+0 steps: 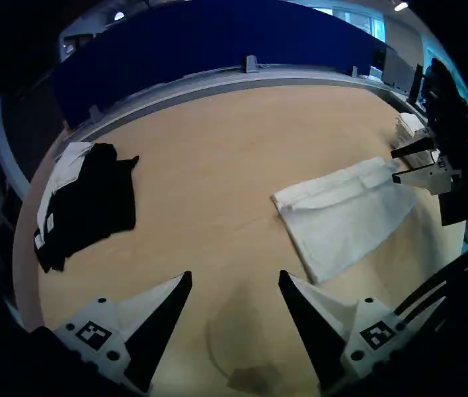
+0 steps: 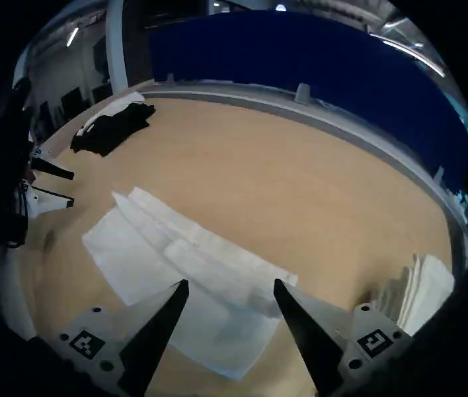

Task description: Fold towel

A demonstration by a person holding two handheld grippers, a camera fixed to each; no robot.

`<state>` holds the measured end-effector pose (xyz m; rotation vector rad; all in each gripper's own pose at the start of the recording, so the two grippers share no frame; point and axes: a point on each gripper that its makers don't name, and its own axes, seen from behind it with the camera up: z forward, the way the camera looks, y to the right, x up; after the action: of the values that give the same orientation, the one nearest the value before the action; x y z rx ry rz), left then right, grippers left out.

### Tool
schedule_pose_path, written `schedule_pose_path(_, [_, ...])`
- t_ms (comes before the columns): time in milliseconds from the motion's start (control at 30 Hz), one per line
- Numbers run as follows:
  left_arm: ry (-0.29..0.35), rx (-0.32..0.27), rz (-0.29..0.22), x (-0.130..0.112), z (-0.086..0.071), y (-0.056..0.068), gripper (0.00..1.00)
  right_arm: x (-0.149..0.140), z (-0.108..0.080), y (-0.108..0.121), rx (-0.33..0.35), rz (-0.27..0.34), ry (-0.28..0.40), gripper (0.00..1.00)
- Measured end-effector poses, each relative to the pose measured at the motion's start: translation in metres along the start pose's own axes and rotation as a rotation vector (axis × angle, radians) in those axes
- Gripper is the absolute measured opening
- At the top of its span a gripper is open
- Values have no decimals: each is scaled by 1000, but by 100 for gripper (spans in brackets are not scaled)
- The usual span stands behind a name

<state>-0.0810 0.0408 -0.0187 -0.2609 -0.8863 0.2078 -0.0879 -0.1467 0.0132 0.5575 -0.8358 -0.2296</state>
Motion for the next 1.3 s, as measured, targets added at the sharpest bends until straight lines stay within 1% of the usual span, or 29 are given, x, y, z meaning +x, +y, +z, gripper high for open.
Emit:
schedule_pose_path(400, [-28, 90, -125, -69, -43, -24, 98, 6, 15, -50, 87, -74, -12, 100])
schedule_pose_path(600, [-35, 130, -180, -97, -64, -34, 98, 7, 25, -74, 131, -107, -24, 100])
schedule_pose_path(800, [-39, 163, -220, -118, -80, -40, 98, 7, 31, -94, 164, -137, -35, 100])
schedule_pose_path(900, [-41, 173, -234, -126, -85, -41, 98, 5, 32, -101, 176, -149, -41, 100])
schedule_pose_path(1067, [-47, 182, -253, -135, -88, -42, 97, 2, 32, -111, 194, -157, -46, 100])
schedule_pose_path(1300, [-43, 185, -256, -135, -89, -42, 97, -1, 32, -118, 204, -172, -54, 100])
